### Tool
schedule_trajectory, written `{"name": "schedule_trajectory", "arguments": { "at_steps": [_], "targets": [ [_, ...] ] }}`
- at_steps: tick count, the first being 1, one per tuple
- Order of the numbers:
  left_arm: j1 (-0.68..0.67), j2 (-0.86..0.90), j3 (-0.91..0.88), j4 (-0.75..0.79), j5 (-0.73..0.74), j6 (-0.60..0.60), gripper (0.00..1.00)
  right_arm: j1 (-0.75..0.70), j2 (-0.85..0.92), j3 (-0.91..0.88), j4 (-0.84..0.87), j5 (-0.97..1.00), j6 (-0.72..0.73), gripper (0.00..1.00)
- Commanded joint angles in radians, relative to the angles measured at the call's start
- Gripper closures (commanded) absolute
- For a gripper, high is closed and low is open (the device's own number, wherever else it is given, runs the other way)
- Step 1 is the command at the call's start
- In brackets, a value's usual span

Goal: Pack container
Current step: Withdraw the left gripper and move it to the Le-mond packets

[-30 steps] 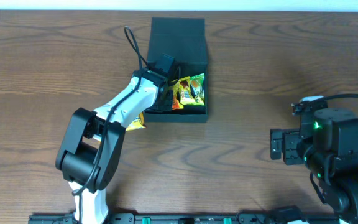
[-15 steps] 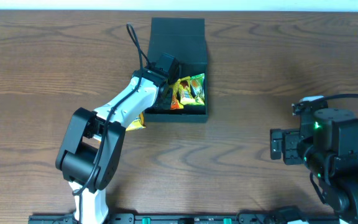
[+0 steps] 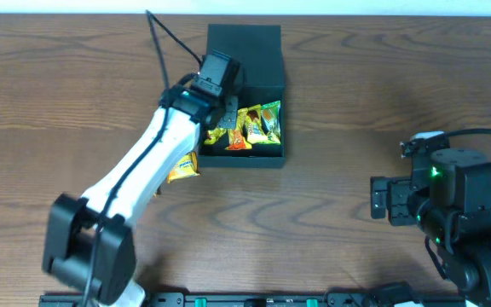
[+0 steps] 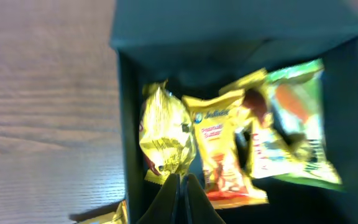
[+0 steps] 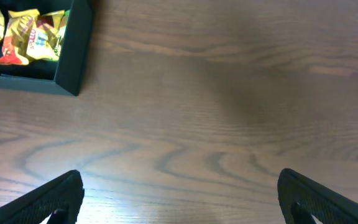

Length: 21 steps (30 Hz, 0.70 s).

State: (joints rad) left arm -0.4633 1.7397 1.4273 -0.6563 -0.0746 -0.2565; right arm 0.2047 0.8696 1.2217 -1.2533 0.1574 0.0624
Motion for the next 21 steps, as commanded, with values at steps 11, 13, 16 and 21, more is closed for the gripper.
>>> {"name": "schedule_trajectory", "arguments": {
  "at_steps": [11, 13, 16, 21],
  "targets": [
    [0.010, -0.271, 0.023, -0.277, -0.275, 0.017, 0.94, 0.000, -0.003, -0.001, 0.000, 0.011, -0.015, 0.01],
    [0.018, -0.276, 0.023, -0.307, -0.273, 0.004, 0.94, 0.000, -0.003, -0.001, 0.000, 0.011, -0.015, 0.01],
    [0.030, -0.275, 0.019, -0.357, -0.275, -0.050, 0.94, 0.000, -0.003, -0.001, 0.000, 0.011, -0.015, 0.01],
    [0.140, -0.276, -0.006, -0.467, -0.252, -0.126, 0.94, 0.000, -0.003, -0.001, 0.000, 0.011, -0.015, 0.01]
  ]
}}
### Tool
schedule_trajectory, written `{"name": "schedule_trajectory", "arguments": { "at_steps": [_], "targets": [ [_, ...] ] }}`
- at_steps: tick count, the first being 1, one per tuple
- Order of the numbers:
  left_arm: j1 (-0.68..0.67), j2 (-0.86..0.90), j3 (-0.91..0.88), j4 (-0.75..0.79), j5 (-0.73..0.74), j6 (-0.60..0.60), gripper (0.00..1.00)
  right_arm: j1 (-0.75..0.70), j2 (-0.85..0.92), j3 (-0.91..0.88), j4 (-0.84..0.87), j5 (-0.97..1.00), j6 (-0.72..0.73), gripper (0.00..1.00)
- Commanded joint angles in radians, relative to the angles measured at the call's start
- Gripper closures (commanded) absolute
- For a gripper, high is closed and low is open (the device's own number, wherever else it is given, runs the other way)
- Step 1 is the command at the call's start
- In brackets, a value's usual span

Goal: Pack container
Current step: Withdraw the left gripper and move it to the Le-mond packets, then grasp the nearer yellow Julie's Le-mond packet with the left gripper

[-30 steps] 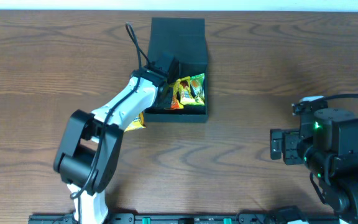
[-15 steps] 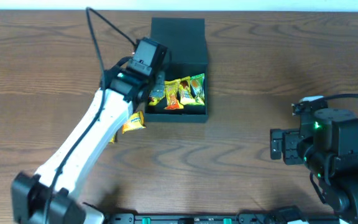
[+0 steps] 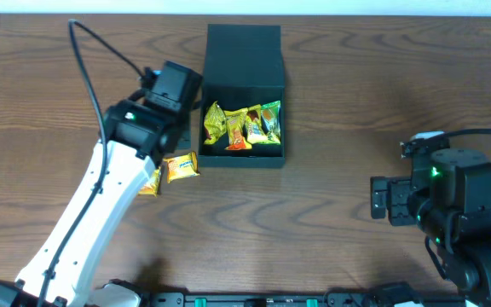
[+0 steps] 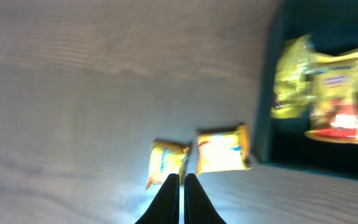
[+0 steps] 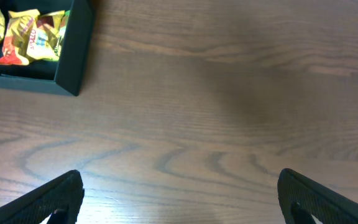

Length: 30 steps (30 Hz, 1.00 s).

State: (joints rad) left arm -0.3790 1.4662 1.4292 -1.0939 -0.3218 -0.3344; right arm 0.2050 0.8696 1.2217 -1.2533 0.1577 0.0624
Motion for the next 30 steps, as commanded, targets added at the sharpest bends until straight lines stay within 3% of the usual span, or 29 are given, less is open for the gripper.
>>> {"name": "schedule_trajectory", "arguments": {
  "at_steps": [1, 4, 11, 19, 21, 24, 30],
  "targets": [
    [0.085, -0.003, -0.008, -0.048, 0.029, -0.047, 0.94, -0.001, -0.003, -0.001, 0.000, 0.011, -0.015, 0.01],
    [0.146, -0.022, -0.009, -0.058, 0.155, 0.006, 0.94, -0.001, -0.003, -0.001, 0.000, 0.011, -0.015, 0.01],
    [0.153, -0.130, -0.037, -0.103, 0.101, 0.034, 0.94, -0.001, -0.003, -0.001, 0.000, 0.011, -0.015, 0.01],
    [0.166, -0.323, -0.414, 0.077, 0.133, 0.043, 0.92, -0.001, -0.003, -0.001, 0.000, 0.011, -0.015, 0.01],
    [0.166, -0.310, -0.477, 0.135, 0.161, 0.043, 0.81, -0.001, -0.003, -0.001, 0.000, 0.011, -0.015, 0.01],
    [0.166, -0.282, -0.543, 0.204, 0.206, 0.043, 0.45, -0.001, -0.003, -0.001, 0.000, 0.011, -0.015, 0.01],
    [0.166, -0.200, -0.592, 0.315, 0.207, 0.044, 0.20, -0.001, -0.003, -0.001, 0.000, 0.011, -0.015, 0.01]
  ]
}}
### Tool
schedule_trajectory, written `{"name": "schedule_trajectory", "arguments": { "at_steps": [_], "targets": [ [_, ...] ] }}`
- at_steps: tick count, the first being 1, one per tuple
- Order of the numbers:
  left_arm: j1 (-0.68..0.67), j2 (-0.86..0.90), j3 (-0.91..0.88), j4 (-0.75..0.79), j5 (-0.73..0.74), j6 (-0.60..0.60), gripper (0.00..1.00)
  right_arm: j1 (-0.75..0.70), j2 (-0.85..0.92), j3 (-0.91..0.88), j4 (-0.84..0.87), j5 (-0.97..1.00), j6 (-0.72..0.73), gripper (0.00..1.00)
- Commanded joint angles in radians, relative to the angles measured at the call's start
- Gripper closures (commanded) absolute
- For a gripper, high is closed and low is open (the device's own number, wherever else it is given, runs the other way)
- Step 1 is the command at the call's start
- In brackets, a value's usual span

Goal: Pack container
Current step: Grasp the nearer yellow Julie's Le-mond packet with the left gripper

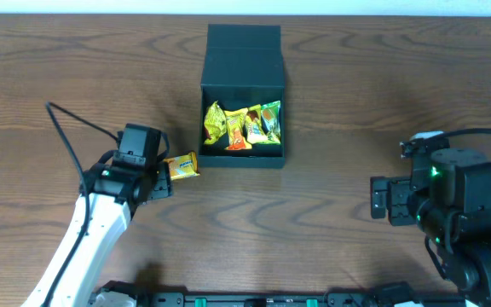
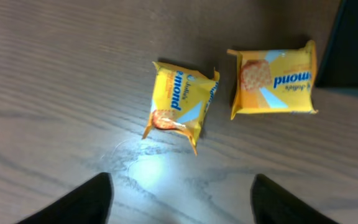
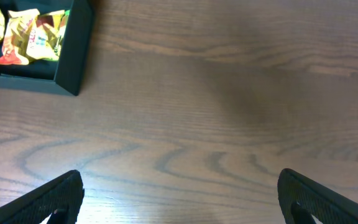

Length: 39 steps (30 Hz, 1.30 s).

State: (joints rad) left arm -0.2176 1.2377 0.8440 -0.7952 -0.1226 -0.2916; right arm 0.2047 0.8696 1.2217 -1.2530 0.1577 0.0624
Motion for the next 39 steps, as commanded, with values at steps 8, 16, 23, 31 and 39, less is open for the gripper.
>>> {"name": "schedule_trajectory", "arguments": {
  "at_steps": [8, 16, 23, 31, 39],
  "targets": [
    [0.004, 0.199, -0.006, 0.096, -0.018, 0.063, 0.08, 0.000, -0.003, -0.001, 0.000, 0.011, -0.015, 0.01],
    [0.010, 0.277, -0.006, 0.117, -0.019, 0.191, 0.08, -0.001, -0.003, -0.001, 0.000, 0.011, -0.015, 0.01],
    [0.036, 0.292, -0.006, 0.123, -0.116, 0.229, 0.11, 0.000, -0.003, -0.001, 0.000, 0.011, -0.015, 0.01],
    [0.102, 0.292, -0.006, 0.161, 0.031, 0.225, 0.11, -0.001, -0.003, -0.001, 0.000, 0.011, -0.015, 0.01],
    [0.101, 0.314, -0.007, 0.185, 0.063, 0.240, 0.10, 0.000, -0.003, -0.001, 0.000, 0.011, -0.015, 0.01]
  ]
}}
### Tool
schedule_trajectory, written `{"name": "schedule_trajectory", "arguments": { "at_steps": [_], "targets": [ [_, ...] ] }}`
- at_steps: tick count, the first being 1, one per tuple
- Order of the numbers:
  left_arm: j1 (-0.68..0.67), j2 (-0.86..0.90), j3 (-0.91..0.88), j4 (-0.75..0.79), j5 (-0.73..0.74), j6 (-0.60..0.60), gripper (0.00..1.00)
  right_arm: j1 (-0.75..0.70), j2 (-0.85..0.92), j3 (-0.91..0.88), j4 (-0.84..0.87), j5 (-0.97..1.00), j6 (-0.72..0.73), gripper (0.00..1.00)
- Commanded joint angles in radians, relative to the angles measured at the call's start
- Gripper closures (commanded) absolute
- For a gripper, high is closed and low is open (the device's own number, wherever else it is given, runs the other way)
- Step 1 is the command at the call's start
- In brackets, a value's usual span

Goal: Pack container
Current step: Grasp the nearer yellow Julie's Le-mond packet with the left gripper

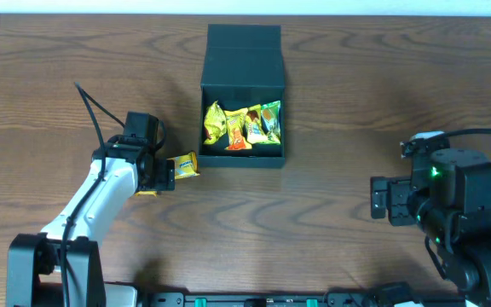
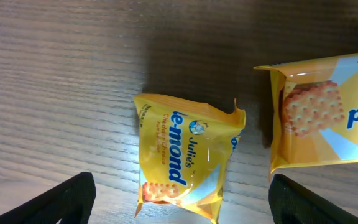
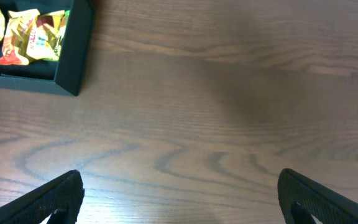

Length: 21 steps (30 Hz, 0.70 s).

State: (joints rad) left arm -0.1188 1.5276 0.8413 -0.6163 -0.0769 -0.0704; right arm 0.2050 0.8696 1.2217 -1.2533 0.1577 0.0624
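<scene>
A black box (image 1: 244, 81) with its lid flap folded back holds several yellow and green snack packets (image 1: 241, 125). Two yellow cracker packets lie on the table left of it: one (image 2: 185, 163) directly under my left gripper (image 2: 182, 202), which is open and straddles it, the other (image 1: 184, 165) (image 2: 319, 127) nearer the box. In the overhead view the left gripper (image 1: 147, 175) covers most of the first packet. My right gripper (image 3: 179, 196) is open above bare wood at the right, and the box corner (image 3: 73, 50) shows at its upper left.
The wooden table (image 1: 356, 102) spreads all round the box. The left arm's black cable (image 1: 92, 115) loops up over the table behind the left wrist. The right arm's body (image 1: 450, 213) sits at the front right.
My left gripper has come down closer to the left yellow packet, which now fills more of the wrist view between the open fingers. The right arm has not moved.
My left gripper was shut over the box beside a gold packet lying inside. Then it was shut above the two yellow packets left of the box. Later it was open above them, and now it is low over the left packet. The right gripper stayed open and still.
</scene>
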Motion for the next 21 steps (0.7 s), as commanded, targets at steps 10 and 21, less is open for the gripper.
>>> {"name": "schedule_trajectory", "arguments": {
  "at_steps": [10, 21],
  "targets": [
    [0.003, 0.127, -0.005, 0.060, 0.018, 0.019, 0.16, -0.001, -0.003, -0.001, 0.000, 0.011, -0.015, 0.01],
    [0.003, 0.140, -0.005, 0.044, 0.014, 0.018, 0.57, -0.001, -0.003, -0.001, 0.000, 0.011, -0.015, 0.01]
  ]
}}
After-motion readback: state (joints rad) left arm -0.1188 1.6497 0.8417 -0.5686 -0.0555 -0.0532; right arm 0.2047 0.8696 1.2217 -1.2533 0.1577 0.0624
